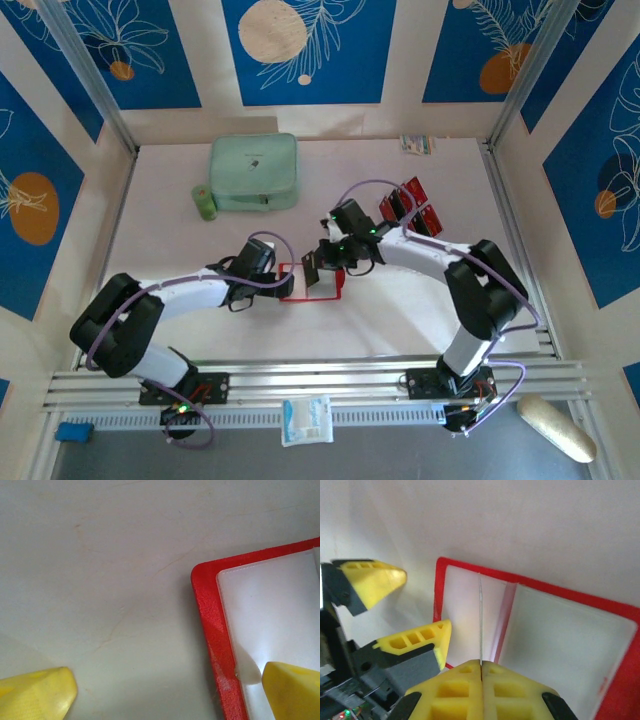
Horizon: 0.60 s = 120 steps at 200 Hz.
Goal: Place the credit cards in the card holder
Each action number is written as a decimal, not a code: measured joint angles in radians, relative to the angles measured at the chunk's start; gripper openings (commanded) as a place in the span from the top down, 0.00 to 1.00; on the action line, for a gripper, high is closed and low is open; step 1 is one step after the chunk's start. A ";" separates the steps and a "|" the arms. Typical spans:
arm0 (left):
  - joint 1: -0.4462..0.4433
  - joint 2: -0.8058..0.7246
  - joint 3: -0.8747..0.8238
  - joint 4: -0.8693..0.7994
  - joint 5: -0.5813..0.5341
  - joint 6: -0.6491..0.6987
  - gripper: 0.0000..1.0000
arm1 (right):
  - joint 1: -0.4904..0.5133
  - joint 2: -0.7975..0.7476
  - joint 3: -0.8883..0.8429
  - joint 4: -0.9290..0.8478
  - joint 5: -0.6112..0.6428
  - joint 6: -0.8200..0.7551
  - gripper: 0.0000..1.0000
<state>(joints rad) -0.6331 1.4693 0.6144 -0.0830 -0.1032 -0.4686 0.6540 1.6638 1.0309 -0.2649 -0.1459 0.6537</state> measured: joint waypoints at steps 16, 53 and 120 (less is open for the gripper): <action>0.000 0.000 0.000 -0.001 -0.002 0.000 0.00 | -0.030 -0.050 -0.068 0.076 -0.015 0.035 1.00; 0.000 0.000 0.000 -0.003 -0.003 0.000 0.00 | -0.076 -0.082 -0.230 0.274 -0.056 0.142 1.00; 0.000 0.000 0.000 -0.004 -0.003 0.000 0.00 | -0.090 -0.049 -0.385 0.607 -0.108 0.282 1.00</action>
<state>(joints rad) -0.6331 1.4693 0.6147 -0.0868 -0.1066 -0.4686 0.5640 1.6150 0.6464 0.3424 -0.2539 0.9360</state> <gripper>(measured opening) 0.997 0.061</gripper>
